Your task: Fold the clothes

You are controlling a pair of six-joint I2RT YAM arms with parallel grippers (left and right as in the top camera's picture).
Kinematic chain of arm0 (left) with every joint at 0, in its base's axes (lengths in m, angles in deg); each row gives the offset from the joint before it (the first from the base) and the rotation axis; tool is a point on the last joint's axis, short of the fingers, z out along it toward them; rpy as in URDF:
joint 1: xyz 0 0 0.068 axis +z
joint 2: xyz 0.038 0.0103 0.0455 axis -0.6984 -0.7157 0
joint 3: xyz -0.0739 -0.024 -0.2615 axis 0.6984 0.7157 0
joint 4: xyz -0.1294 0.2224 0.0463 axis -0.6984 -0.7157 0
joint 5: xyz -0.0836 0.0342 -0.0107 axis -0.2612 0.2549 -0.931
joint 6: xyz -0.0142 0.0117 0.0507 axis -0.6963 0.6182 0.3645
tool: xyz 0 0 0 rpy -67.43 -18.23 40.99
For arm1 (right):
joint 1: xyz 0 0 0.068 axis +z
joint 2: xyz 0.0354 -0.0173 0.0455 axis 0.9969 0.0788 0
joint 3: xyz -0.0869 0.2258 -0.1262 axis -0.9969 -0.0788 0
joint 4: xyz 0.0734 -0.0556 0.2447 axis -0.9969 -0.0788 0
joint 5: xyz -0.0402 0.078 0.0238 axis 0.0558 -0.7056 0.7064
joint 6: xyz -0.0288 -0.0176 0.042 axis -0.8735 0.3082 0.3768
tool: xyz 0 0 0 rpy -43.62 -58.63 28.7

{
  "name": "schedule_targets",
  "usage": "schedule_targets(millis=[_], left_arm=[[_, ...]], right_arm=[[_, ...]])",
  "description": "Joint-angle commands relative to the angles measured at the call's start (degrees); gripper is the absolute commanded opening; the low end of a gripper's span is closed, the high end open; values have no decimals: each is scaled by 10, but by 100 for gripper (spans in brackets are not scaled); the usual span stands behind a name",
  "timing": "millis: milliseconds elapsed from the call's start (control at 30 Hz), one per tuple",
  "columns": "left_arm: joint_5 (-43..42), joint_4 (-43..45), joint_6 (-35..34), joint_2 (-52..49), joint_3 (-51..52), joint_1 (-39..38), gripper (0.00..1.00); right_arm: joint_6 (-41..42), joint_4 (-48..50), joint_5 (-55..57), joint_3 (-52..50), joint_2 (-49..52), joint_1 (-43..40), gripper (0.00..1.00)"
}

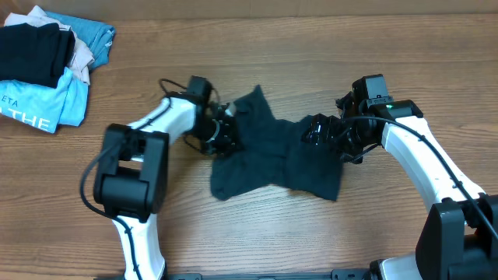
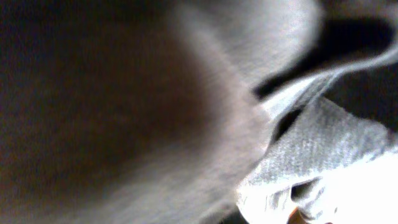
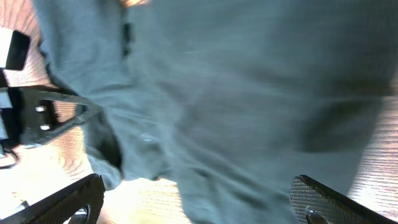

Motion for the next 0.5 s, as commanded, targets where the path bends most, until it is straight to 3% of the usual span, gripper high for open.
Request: schedule_targets(millis=[0,233,467], left_arm=[[229,-95,-10,-42,-44,88,4],[356,-345,-47,-42,-287,138,4],[358,-511,-70,-42,-452,42,4]], right_arm=[[7,3,20,-3,-2,3,100],[33,12,64,-3,-2,3,100],[33,30,64,-3,-2,3,100]])
